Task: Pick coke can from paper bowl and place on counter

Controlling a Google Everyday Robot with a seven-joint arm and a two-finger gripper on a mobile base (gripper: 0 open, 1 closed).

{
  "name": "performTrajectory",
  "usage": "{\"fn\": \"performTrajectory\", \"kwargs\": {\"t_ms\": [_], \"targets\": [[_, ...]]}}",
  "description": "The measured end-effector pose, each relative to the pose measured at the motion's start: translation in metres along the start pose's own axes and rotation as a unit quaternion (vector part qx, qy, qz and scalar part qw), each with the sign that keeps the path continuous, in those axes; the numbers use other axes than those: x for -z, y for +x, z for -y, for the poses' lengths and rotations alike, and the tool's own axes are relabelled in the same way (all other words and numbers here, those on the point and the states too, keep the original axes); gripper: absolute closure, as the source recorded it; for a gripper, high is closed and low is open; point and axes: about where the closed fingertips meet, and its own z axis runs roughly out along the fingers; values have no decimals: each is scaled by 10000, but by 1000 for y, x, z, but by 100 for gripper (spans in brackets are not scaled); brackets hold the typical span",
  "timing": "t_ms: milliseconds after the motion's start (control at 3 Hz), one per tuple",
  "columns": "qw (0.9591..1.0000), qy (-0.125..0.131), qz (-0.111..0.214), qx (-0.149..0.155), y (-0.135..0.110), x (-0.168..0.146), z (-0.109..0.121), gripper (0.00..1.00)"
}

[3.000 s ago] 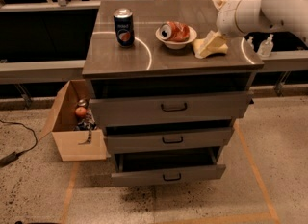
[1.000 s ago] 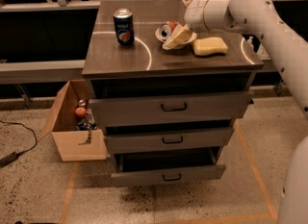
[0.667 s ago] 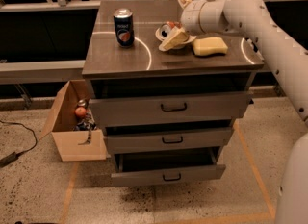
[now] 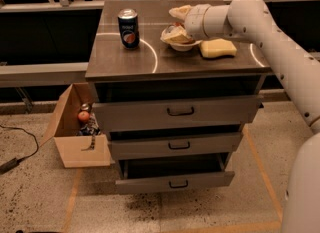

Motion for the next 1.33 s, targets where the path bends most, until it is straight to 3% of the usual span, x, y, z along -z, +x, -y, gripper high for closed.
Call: {"fn": "performTrajectory", "kwargs": {"t_ms": [667, 1000, 1333], "targets": [[9999, -94, 69, -26, 1, -8, -4, 88], [10000, -53, 22, -10, -1, -9, -1, 94], [9999, 111, -50, -40, -2, -6, 8, 70]]}}
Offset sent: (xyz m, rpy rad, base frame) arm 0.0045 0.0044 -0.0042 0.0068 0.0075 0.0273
